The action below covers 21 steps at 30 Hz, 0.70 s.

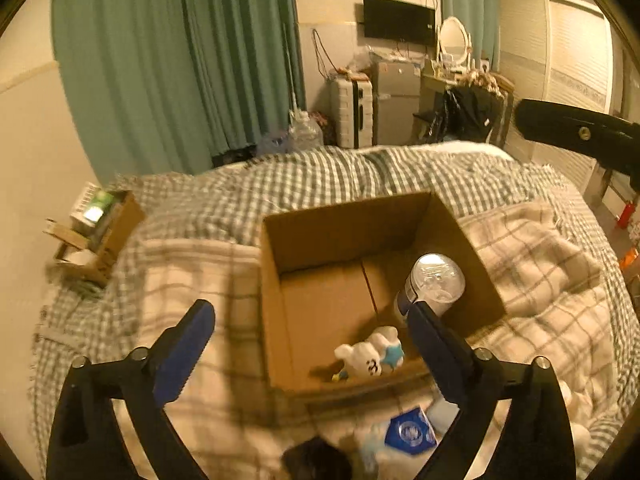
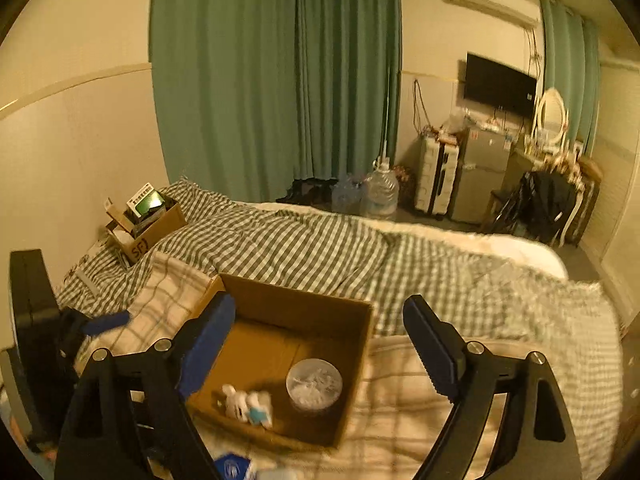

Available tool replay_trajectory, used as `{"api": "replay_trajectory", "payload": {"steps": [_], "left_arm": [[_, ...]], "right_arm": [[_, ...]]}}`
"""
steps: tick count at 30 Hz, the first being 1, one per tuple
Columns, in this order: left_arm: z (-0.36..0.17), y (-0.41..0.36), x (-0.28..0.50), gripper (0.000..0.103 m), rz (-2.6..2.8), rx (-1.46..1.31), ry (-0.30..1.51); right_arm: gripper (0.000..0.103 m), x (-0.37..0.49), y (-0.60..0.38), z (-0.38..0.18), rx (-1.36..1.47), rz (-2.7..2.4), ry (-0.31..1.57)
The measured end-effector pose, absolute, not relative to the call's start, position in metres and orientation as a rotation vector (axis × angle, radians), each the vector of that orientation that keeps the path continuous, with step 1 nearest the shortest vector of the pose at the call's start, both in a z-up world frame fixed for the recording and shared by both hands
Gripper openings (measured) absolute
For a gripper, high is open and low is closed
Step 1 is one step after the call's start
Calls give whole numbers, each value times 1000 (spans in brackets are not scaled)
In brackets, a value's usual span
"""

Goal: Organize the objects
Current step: 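Carry figurine and bottle into the box and open both tools, then grasp the white sock with the left tool while the right tool grasps the tape roll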

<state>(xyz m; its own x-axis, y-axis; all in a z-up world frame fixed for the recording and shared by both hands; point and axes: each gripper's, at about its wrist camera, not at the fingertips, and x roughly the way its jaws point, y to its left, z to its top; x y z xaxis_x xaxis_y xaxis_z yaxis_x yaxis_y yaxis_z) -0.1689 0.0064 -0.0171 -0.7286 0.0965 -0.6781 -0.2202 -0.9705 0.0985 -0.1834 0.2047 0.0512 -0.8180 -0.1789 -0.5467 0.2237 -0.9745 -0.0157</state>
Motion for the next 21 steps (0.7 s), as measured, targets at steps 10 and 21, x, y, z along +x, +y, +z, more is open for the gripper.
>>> {"api": "replay_trajectory", "payload": {"steps": [10, 21], "left_arm": [[22, -15, -74, 101, 2843, -1024, 196], [-44, 15, -18, 101, 2761, -1128, 171]], "right_arm": [[87, -66, 213, 86, 884, -2778, 291], [87, 8, 224, -25, 1119, -2700, 272]]}}
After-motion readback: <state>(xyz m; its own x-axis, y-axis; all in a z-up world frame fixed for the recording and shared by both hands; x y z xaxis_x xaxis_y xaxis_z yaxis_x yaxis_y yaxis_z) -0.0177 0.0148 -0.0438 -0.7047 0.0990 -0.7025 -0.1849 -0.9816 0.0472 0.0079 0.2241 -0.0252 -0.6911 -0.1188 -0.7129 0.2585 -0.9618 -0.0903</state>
